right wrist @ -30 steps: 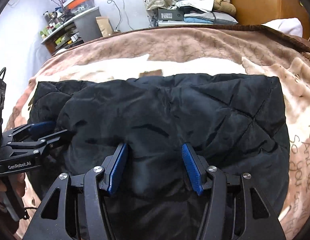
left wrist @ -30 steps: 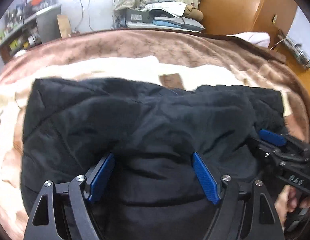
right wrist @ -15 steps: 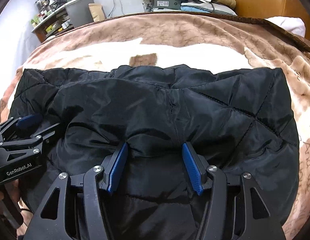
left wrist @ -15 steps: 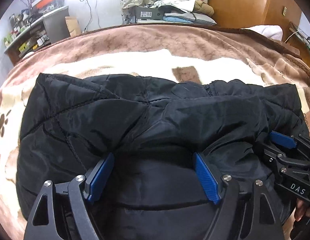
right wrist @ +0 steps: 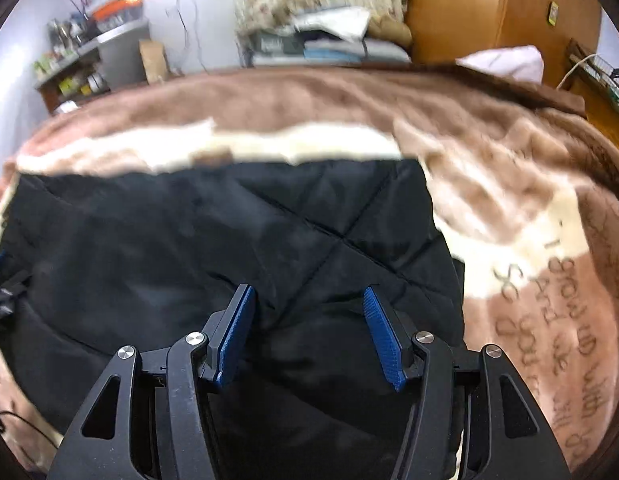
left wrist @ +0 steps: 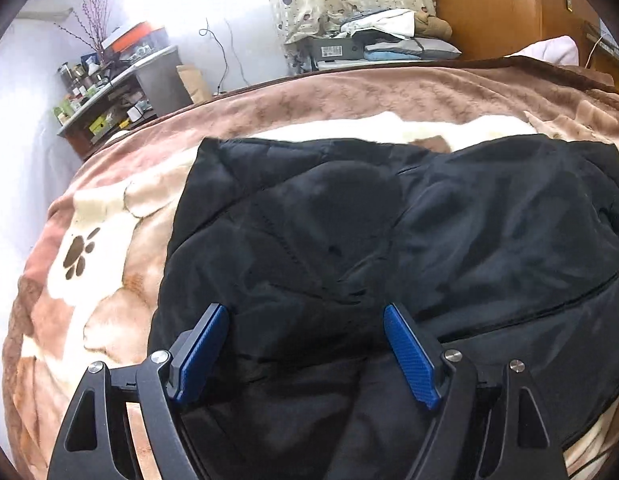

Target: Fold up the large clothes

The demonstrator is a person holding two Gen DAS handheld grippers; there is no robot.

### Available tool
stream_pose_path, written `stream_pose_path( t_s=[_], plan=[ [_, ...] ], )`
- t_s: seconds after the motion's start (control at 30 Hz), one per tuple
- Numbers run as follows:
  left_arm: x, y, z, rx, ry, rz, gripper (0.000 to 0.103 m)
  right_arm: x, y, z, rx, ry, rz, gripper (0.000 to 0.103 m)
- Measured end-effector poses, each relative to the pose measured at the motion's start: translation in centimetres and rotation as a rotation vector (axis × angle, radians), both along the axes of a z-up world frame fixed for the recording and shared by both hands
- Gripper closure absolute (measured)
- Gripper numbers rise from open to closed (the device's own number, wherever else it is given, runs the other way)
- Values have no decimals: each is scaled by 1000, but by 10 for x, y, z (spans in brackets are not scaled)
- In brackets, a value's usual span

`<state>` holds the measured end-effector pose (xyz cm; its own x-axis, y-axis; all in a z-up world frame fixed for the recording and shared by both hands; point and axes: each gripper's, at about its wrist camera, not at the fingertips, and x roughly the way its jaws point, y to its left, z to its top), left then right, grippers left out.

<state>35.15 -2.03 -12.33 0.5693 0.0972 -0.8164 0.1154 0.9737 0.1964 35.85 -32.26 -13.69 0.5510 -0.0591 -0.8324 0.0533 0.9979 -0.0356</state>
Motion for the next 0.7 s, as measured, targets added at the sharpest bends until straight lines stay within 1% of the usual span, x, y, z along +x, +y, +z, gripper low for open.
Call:
stream_pose_path(
  t_s=[0.1,0.2,0.23,0.37,0.53,0.63,0.7],
  plan=[
    [4,3,-4,-26,10,9,22,3,-2,-9,11,-1,-6,45],
    [7,4,-10,-37,12,6,21,9,-12,-18,85,30,-36,44],
    [7,5,-11,-45,15,4,21,10,-13,-20,93,44,-37,43],
    [11,9,-17,-71,42,6,21,14,-10,-26,77,68,-24,43],
    [15,15,-28,-123,71,33,20,18,-12,-40,108,99,-29,43],
    [14,15,-30,-122,73,42,20,18,-9,-41,92,111,-24,43],
    [13,15,-31,-121,74,47,19,18,-9,-41,99,122,-29,43]
  ],
)
